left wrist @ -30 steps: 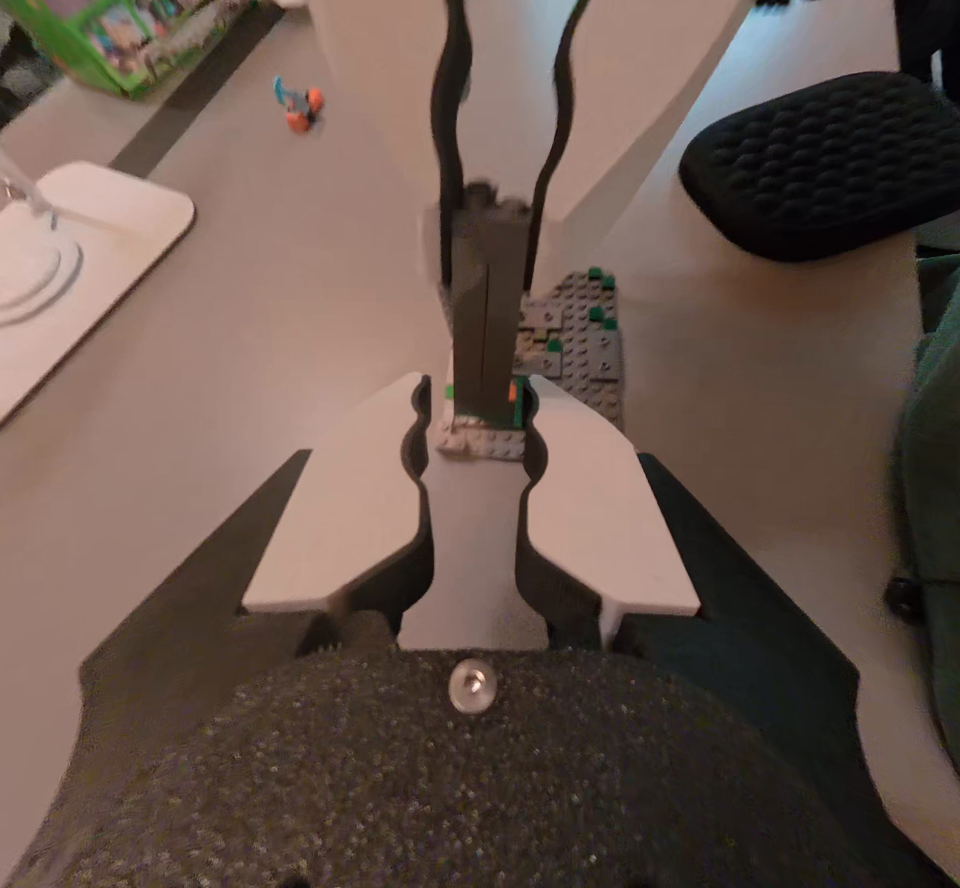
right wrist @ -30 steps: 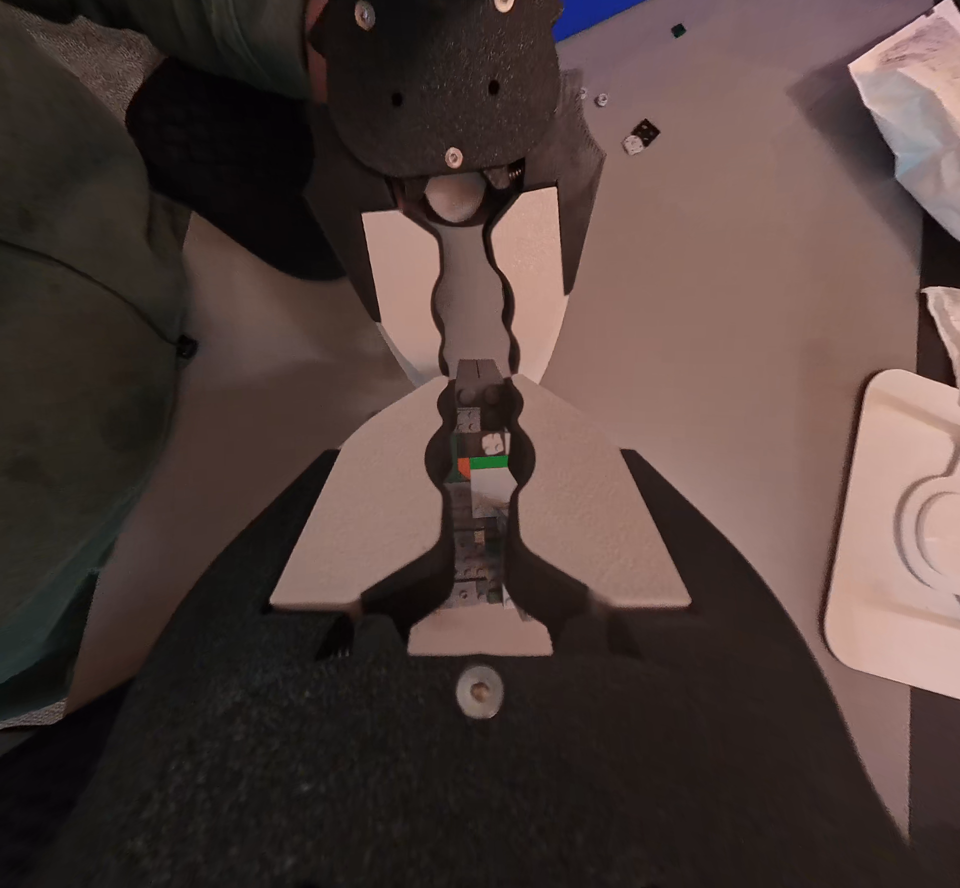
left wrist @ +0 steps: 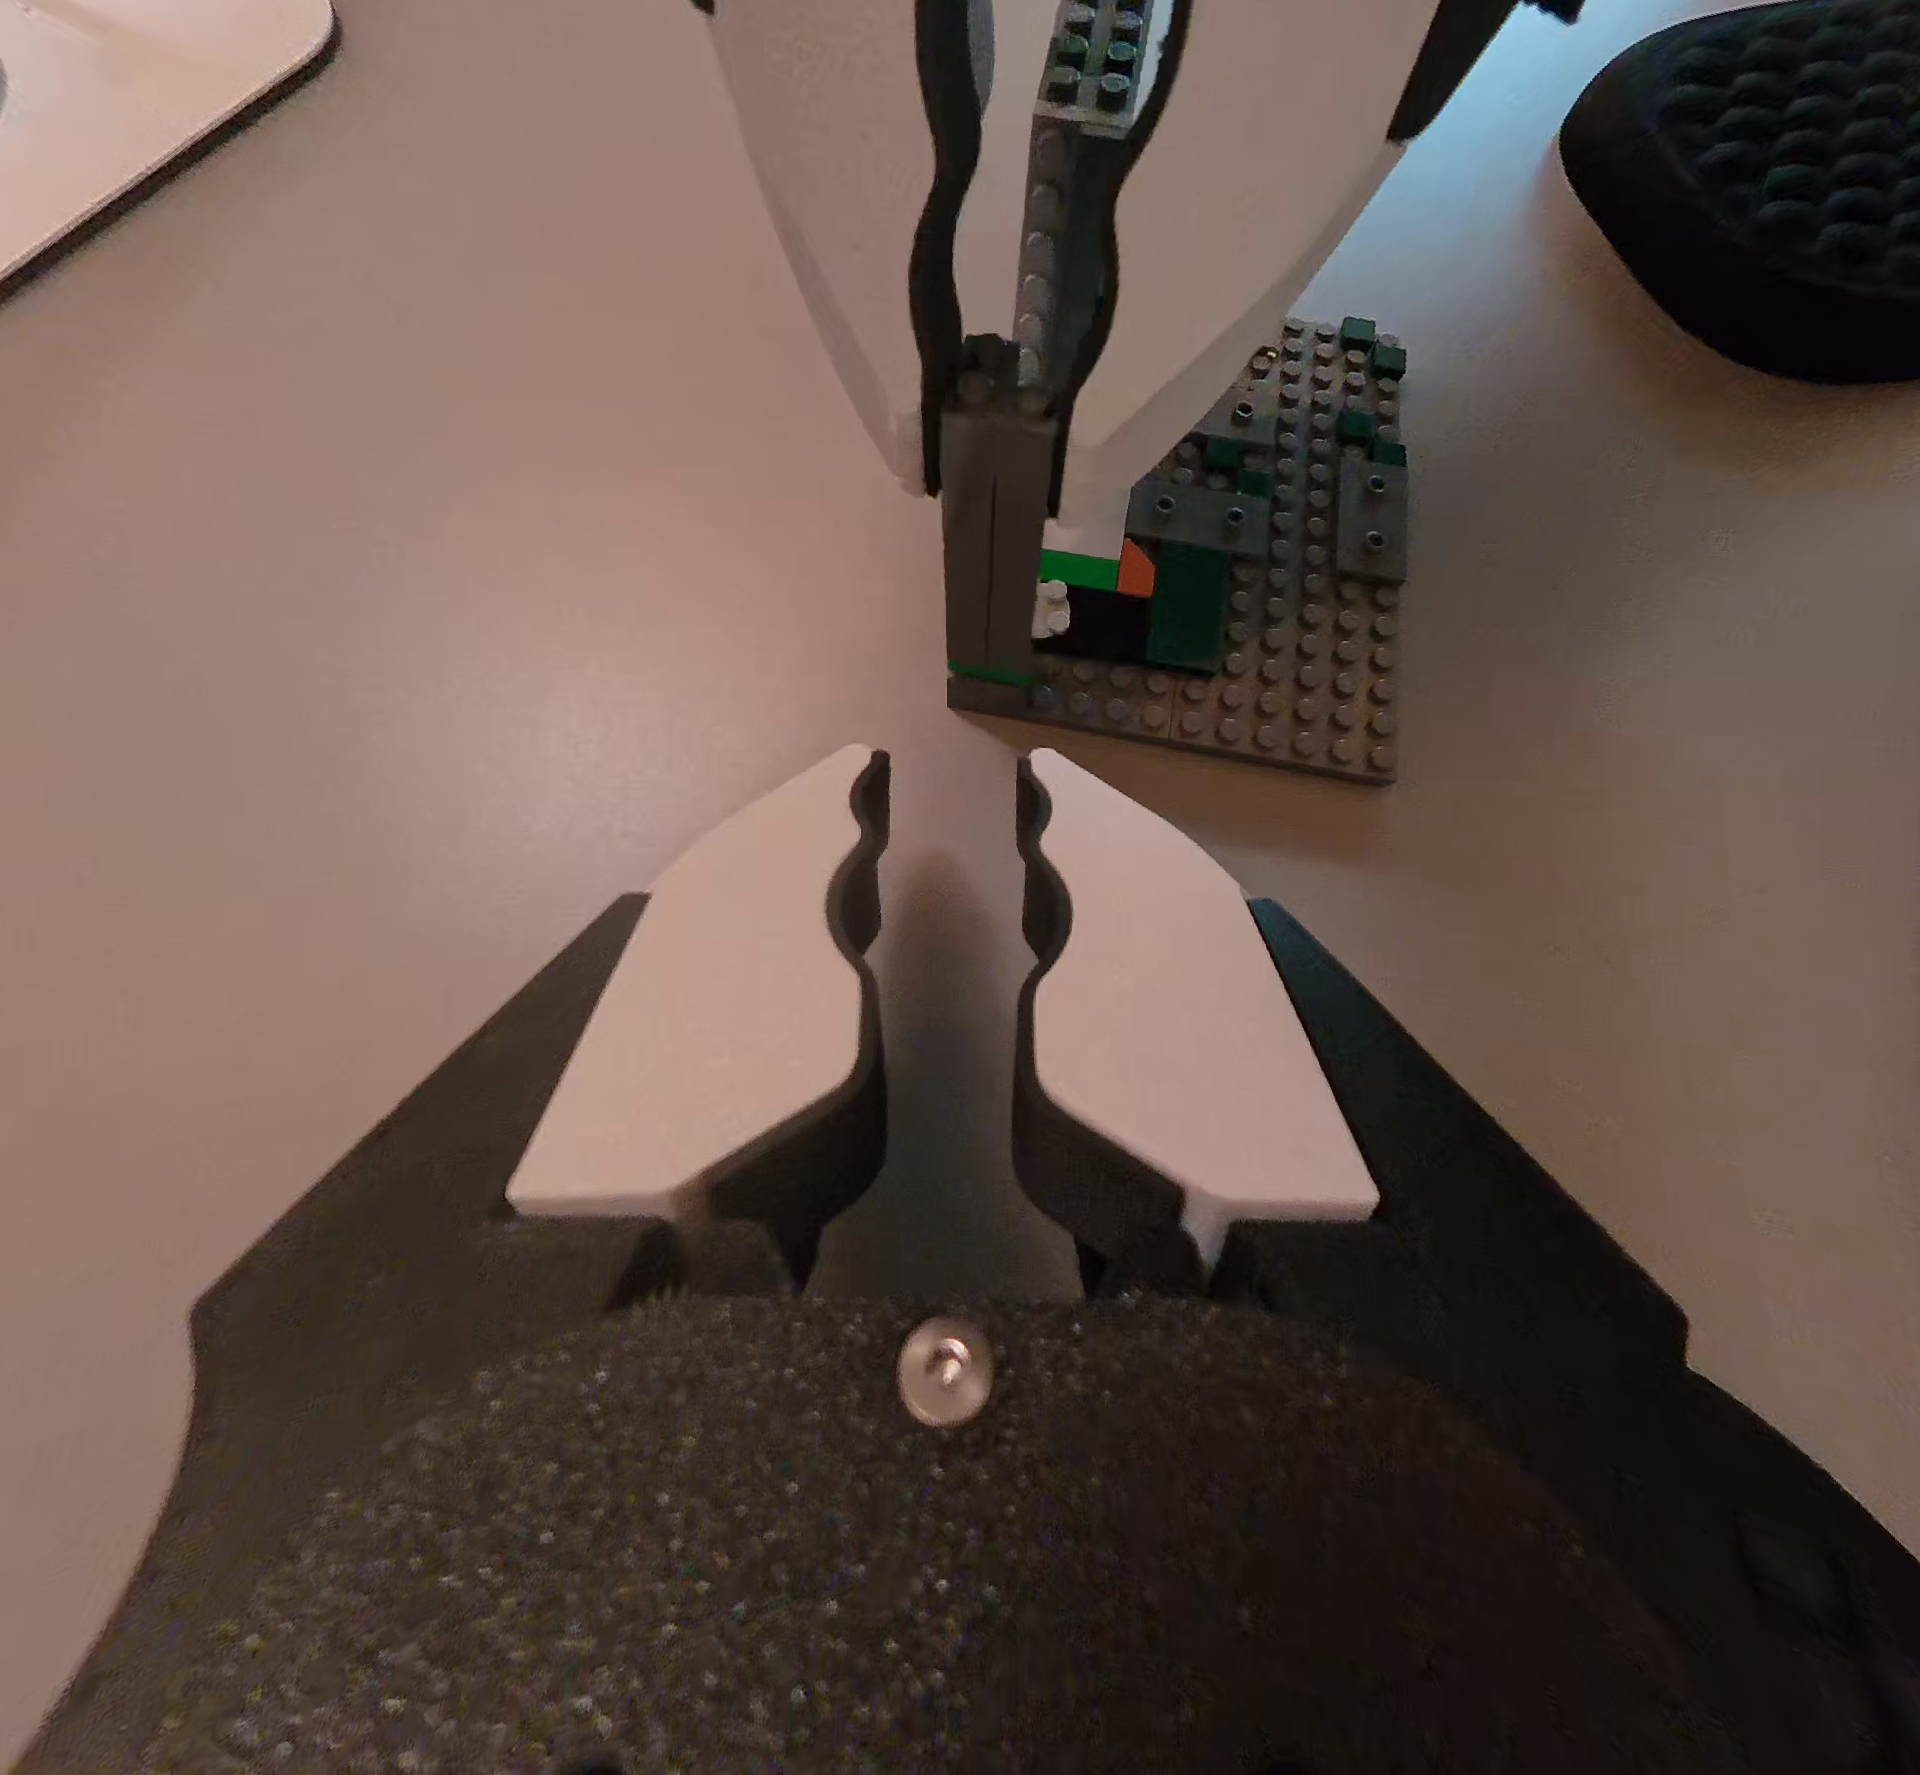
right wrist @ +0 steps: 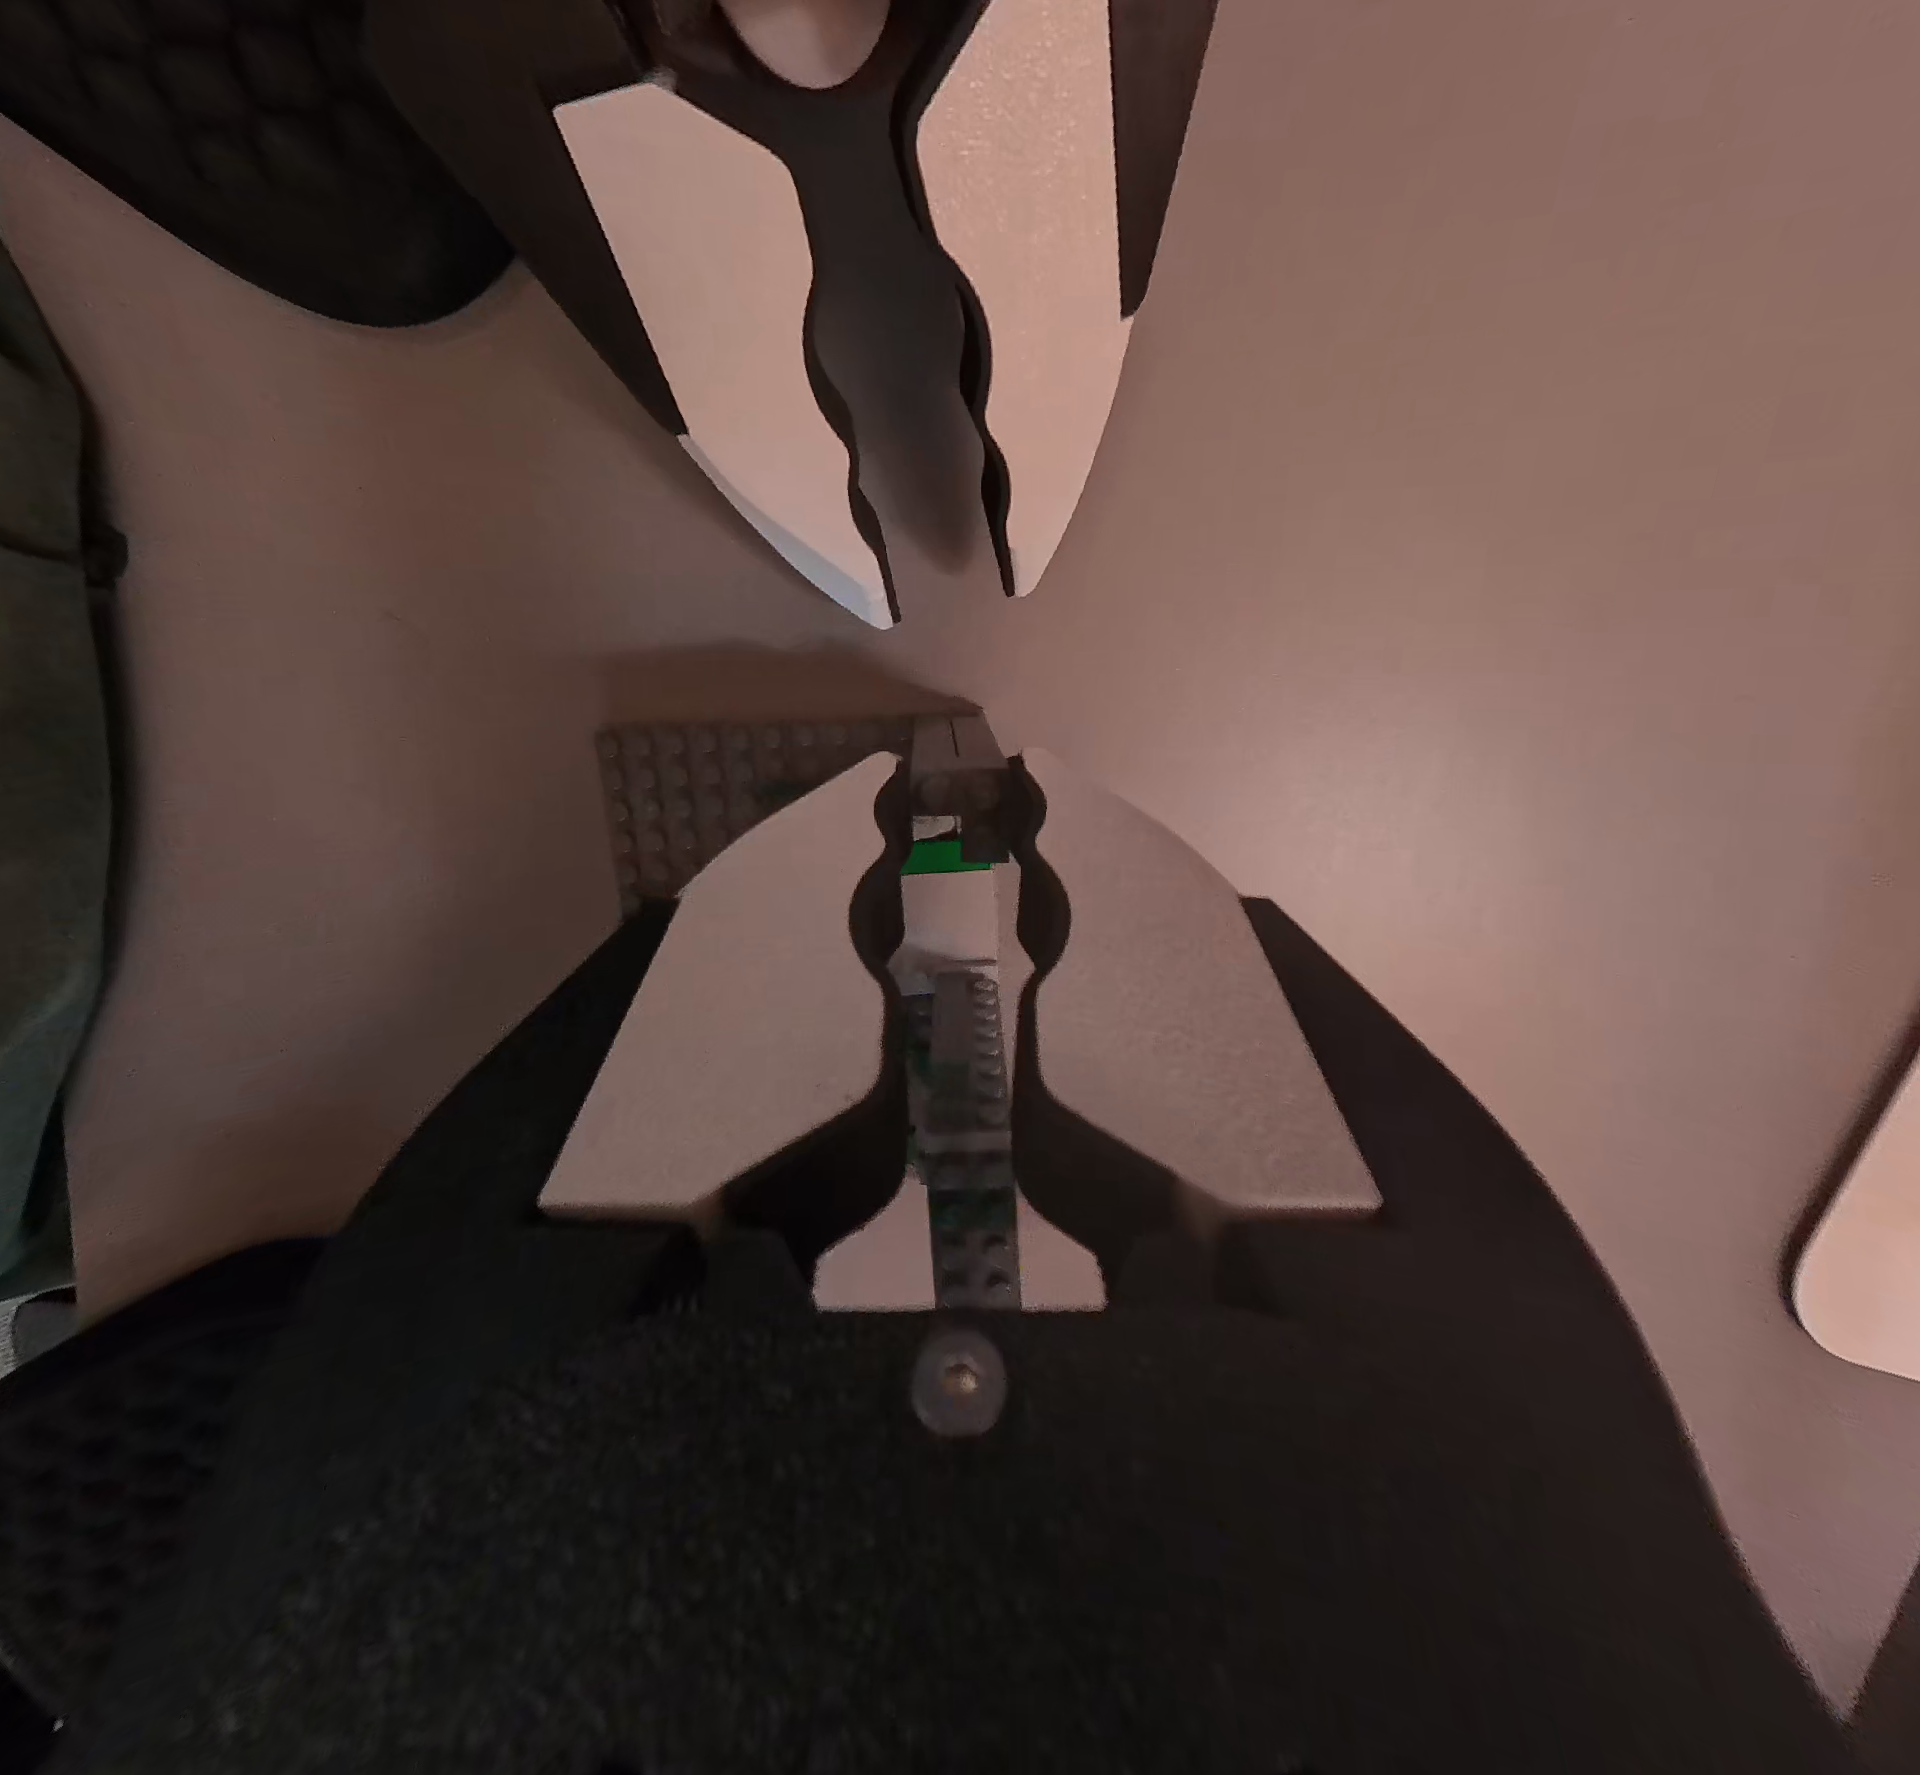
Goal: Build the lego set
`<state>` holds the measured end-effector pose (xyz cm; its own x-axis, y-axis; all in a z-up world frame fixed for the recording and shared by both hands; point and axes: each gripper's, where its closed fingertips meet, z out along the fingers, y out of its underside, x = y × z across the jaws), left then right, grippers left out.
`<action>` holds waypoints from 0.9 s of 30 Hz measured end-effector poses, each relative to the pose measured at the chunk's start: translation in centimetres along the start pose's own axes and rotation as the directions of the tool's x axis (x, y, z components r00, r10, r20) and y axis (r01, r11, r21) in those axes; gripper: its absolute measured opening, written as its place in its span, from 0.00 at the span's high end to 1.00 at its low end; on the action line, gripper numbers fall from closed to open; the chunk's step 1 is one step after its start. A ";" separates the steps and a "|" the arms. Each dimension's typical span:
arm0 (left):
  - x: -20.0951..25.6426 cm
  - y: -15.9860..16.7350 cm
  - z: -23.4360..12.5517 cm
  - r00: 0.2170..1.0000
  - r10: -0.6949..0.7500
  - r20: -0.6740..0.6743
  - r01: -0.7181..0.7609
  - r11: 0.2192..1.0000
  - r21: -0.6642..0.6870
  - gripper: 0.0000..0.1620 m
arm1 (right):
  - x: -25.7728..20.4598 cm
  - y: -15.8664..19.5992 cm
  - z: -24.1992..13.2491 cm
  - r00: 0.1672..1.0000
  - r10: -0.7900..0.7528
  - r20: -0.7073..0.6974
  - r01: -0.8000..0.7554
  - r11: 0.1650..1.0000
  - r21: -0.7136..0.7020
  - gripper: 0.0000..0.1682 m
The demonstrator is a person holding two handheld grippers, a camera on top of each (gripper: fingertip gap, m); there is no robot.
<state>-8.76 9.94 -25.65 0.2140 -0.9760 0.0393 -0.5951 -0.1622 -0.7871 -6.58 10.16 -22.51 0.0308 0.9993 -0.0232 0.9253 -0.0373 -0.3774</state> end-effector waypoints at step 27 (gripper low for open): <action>0.5 -1.8 2.0 0.997 -0.027 -0.073 0.033 0.996 0.088 0.82 | -0.2 0.3 0.8 0.999 -0.033 0.019 0.033 0.999 -0.013 0.89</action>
<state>-6.05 10.07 -25.47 0.1727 -0.9793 0.1051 -0.5174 -0.1810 -0.8364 -6.64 9.91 -23.31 -0.0071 0.9996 -0.0281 0.9308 -0.0037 -0.3654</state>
